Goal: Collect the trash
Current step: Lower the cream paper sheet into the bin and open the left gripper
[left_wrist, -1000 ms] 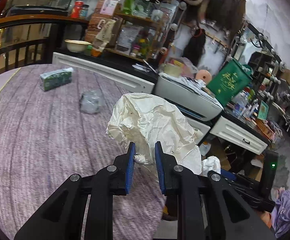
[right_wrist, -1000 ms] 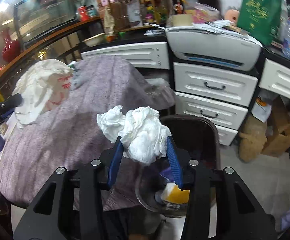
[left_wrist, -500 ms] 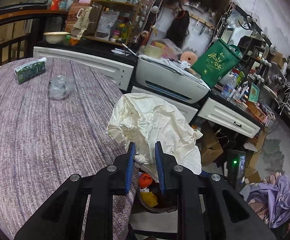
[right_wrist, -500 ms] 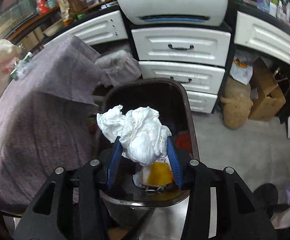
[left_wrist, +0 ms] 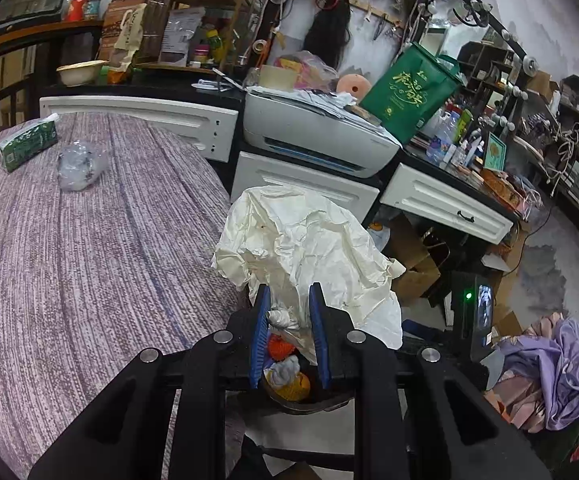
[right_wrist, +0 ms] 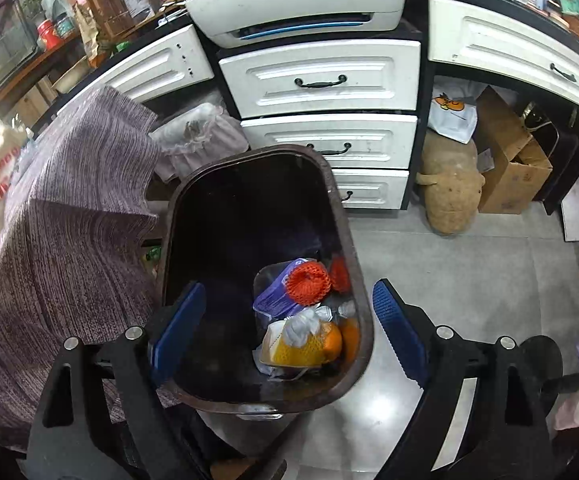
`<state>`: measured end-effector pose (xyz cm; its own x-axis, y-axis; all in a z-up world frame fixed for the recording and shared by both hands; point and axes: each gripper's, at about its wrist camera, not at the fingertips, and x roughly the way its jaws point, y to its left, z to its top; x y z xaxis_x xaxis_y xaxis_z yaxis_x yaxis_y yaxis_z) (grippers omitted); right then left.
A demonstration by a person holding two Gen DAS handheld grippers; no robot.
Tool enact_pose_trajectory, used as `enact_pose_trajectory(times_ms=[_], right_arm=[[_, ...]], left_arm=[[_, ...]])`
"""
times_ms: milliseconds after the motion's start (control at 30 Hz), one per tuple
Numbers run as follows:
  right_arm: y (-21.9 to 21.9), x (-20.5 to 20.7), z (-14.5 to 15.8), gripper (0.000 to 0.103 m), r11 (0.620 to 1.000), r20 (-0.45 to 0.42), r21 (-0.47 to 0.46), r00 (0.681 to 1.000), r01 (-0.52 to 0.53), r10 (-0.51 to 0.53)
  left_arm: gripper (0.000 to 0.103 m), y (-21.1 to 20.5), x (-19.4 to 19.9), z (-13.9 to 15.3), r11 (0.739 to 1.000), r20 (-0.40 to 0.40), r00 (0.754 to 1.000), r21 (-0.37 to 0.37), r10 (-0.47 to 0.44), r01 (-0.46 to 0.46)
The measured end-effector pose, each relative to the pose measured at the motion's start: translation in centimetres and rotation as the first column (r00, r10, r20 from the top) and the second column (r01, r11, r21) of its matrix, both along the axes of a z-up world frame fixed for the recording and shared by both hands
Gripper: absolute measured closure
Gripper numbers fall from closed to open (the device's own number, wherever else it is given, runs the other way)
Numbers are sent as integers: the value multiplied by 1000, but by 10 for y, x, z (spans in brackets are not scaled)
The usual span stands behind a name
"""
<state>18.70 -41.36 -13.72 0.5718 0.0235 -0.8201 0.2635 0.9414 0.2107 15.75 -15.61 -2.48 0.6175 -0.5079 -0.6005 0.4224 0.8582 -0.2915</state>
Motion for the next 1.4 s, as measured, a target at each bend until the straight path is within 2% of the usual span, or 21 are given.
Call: enact_pose_trajectory(times_ms=[133, 433, 700, 1167, 1233, 1300, 1400], right_arm=[[-15, -8, 8, 18, 998, 15, -31, 999, 49, -48], [-63, -30, 15, 18, 986, 33, -5, 985, 169, -169], [-75, -40, 11, 18, 980, 25, 13, 980, 197, -197], [-86, -48, 8, 18, 974, 29, 37, 974, 223, -224], [-87, -48, 8, 18, 973, 28, 38, 973, 226, -227], [-87, -48, 8, 18, 973, 27, 39, 973, 227, -228], [-85, -48, 7, 18, 973, 26, 38, 974, 226, -227]], left_arm=[[82, -14, 1, -4, 999, -4, 999, 24, -37, 37], [82, -52, 4, -21, 987, -36, 991, 86, -130, 133], [82, -93, 17, -41, 961, -91, 972, 153, -217, 229], [81, -120, 38, -84, 941, -183, 964, 244, -191, 233], [74, -119, 38, -87, 941, -191, 963, 244, -189, 233], [47, -116, 38, -88, 946, -191, 964, 232, -184, 226], [31, -112, 35, -85, 954, -181, 966, 203, -186, 222]])
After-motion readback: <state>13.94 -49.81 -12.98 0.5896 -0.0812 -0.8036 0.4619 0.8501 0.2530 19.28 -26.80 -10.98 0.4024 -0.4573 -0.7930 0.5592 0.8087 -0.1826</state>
